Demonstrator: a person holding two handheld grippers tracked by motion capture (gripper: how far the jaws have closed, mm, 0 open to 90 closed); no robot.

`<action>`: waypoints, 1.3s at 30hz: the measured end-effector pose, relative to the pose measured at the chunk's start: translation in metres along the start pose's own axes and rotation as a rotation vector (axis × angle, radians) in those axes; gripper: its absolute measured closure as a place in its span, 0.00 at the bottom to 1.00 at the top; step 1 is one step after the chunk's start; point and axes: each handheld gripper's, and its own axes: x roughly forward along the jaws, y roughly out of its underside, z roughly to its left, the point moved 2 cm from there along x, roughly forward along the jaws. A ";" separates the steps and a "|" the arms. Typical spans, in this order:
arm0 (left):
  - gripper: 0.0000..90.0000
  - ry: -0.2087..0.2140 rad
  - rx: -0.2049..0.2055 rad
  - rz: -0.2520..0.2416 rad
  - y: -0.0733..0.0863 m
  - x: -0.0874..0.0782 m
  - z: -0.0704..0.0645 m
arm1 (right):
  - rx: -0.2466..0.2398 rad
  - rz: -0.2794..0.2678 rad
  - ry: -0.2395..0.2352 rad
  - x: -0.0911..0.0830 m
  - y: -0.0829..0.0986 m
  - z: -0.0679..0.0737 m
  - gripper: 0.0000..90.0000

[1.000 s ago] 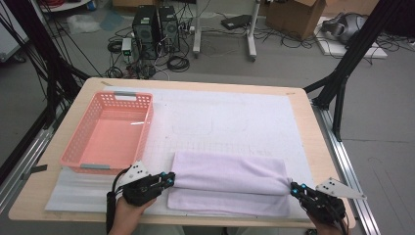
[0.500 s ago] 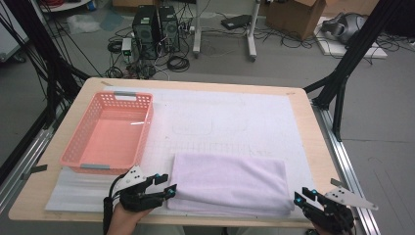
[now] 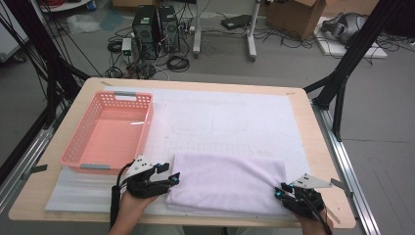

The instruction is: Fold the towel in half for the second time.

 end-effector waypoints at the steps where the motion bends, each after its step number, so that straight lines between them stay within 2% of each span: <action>1: 0.46 -0.011 0.000 0.007 -0.001 0.004 0.002 | 0.010 0.006 -0.008 -0.002 0.001 -0.001 0.77; 3: 0.45 -0.035 0.002 0.017 -0.005 0.011 0.006 | 0.016 0.001 -0.011 -0.005 -0.002 -0.005 0.76; 5: 0.44 -0.048 -0.006 0.027 -0.008 0.017 0.010 | 0.045 -0.039 -0.002 -0.007 -0.008 -0.010 0.71; 7: 0.44 -0.065 -0.011 0.048 -0.014 0.026 0.016 | 0.063 -0.078 0.036 -0.005 -0.019 -0.019 0.64; 10: 0.43 -0.089 -0.039 0.077 -0.018 0.038 0.024 | 0.081 -0.064 0.059 0.009 -0.032 -0.033 0.57; 11: 0.43 -0.099 -0.034 0.086 -0.019 0.041 0.026 | 0.084 -0.061 0.065 0.014 -0.036 -0.038 0.55; 14: 0.43 -0.123 -0.047 0.106 -0.019 0.048 0.031 | 0.118 -0.048 0.051 0.030 -0.044 -0.048 0.50; 16: 0.43 -0.125 -0.058 0.135 -0.017 0.053 0.034 | 0.112 -0.028 0.029 0.040 -0.047 -0.051 0.49; 17: 0.43 -0.127 -0.068 0.151 -0.017 0.054 0.035 | 0.101 -0.016 0.027 0.045 -0.048 -0.052 0.50; 19: 0.43 -0.124 -0.061 0.154 -0.018 0.055 0.035 | 0.097 -0.003 0.020 0.050 -0.047 -0.052 0.52; 22: 0.47 -0.113 -0.043 0.159 -0.017 0.056 0.034 | 0.121 -0.017 -0.002 0.053 -0.043 -0.054 0.56; 23: 0.56 -0.089 -0.030 0.166 -0.017 0.057 0.032 | 0.146 -0.027 -0.020 0.053 -0.041 -0.055 0.60; 24: 0.65 -0.090 -0.014 0.168 -0.017 0.057 0.030 | 0.163 -0.036 -0.026 0.053 -0.039 -0.056 0.63; 25: 0.71 -0.068 -0.008 0.177 -0.017 0.058 0.029 | 0.177 -0.039 -0.030 0.052 -0.038 -0.057 0.68; 26: 0.81 -0.065 -0.022 0.180 -0.017 0.059 0.028 | 0.197 -0.041 -0.057 0.052 -0.038 -0.058 0.80; 27: 0.83 -0.070 -0.045 0.183 -0.018 0.059 0.028 | 0.206 -0.037 -0.089 0.052 -0.038 -0.059 0.83; 29: 0.87 -0.090 -0.053 0.176 -0.020 0.058 0.028 | 0.169 -0.031 -0.073 0.052 -0.041 -0.057 0.86; 31: 0.87 -0.117 -0.057 0.144 -0.024 0.058 0.028 | 0.127 -0.037 -0.040 0.053 -0.046 -0.056 0.87; 34: 0.87 -0.151 -0.075 0.082 -0.033 0.058 0.032 | 0.138 -0.083 -0.011 0.055 -0.053 -0.062 0.87; 35: 0.87 -0.153 -0.093 0.077 -0.036 0.059 0.034 | 0.146 -0.094 -0.007 0.056 -0.056 -0.065 0.87; 37: 0.87 -0.168 -0.086 0.077 -0.042 0.064 0.039 | 0.160 -0.117 0.002 0.058 -0.064 -0.070 0.87; 39: 0.87 -0.180 -0.090 0.067 -0.049 0.069 0.042 | 0.145 -0.126 0.024 0.061 -0.073 -0.073 0.87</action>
